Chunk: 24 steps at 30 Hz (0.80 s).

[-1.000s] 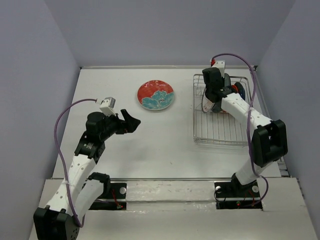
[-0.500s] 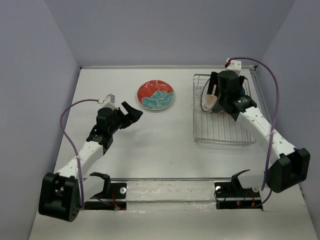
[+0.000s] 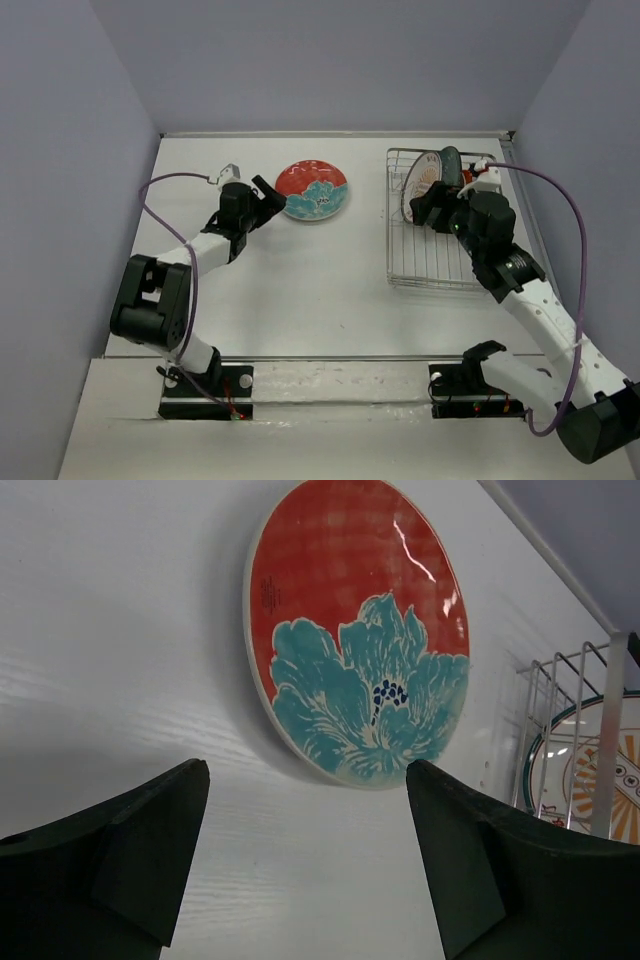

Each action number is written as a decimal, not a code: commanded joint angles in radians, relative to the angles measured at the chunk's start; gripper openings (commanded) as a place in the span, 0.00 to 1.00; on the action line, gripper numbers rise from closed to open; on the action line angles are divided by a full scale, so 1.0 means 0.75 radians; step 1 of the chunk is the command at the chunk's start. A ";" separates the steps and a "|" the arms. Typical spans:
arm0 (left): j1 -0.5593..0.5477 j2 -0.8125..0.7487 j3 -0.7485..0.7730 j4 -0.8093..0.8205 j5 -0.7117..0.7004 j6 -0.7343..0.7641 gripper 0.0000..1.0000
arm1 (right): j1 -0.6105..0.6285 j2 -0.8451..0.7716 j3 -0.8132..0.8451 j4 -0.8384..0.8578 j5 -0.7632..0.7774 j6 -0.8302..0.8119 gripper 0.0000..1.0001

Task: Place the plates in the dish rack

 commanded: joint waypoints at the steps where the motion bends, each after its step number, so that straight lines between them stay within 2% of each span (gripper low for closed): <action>1: 0.011 0.138 0.146 0.035 -0.034 0.052 0.90 | -0.005 -0.073 -0.044 0.160 -0.203 0.078 0.89; 6: 0.027 0.347 0.303 -0.017 0.076 0.085 0.88 | -0.005 -0.071 -0.087 0.178 -0.244 0.087 0.89; 14: 0.033 0.541 0.416 0.044 0.138 0.030 0.77 | 0.007 -0.049 -0.121 0.233 -0.369 0.124 0.87; 20: 0.045 0.644 0.406 0.229 0.209 -0.068 0.59 | 0.007 -0.024 -0.136 0.266 -0.424 0.148 0.85; 21: 0.047 0.672 0.406 0.243 0.212 -0.079 0.52 | 0.007 -0.010 -0.138 0.268 -0.432 0.150 0.85; 23: 0.054 0.697 0.400 0.292 0.208 -0.103 0.46 | 0.007 0.008 -0.142 0.311 -0.457 0.156 0.84; 24: 0.056 0.709 0.382 0.316 0.197 -0.134 0.38 | 0.007 0.016 -0.140 0.313 -0.469 0.162 0.84</action>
